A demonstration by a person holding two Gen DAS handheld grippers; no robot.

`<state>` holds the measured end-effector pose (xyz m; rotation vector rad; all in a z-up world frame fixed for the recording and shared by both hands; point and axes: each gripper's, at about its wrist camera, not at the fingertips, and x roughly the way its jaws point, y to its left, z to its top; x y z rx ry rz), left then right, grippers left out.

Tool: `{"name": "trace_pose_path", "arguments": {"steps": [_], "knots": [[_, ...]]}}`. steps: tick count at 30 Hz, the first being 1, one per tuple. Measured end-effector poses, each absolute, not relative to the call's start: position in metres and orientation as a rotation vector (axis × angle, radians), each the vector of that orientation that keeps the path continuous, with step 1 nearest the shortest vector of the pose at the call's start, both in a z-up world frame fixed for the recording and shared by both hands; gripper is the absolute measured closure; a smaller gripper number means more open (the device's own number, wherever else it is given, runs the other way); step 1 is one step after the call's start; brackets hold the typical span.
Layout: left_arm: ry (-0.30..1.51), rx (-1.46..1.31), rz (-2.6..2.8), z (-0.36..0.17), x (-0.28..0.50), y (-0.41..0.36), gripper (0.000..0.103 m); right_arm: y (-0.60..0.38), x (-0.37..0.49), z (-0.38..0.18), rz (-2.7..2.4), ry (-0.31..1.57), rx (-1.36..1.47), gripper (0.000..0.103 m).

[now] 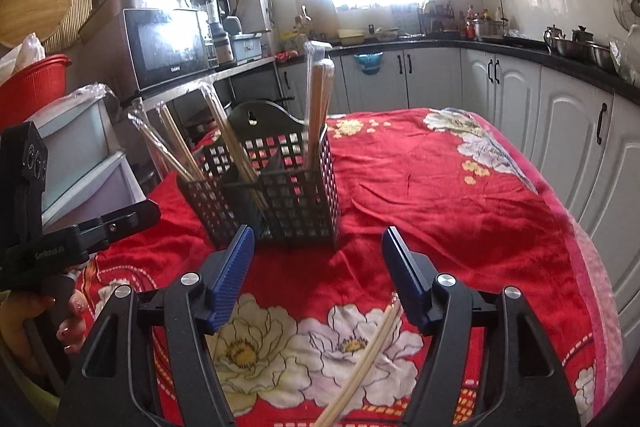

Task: Organize utensils
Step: 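Move the left tool down to the last chopsticks while the right tool also lowers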

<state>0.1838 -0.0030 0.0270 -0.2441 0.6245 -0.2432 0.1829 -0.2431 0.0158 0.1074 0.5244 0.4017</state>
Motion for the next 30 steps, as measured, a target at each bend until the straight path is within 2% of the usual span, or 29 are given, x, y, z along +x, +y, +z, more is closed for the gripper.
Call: {"name": "trace_pose_path", "arguments": {"steps": [30], "knots": [[0.833, -0.188, -0.284, -0.036, 0.197, -0.044, 0.015, -0.272, 0.184, -0.046, 0.338, 0.736, 0.108, 0.035]]}}
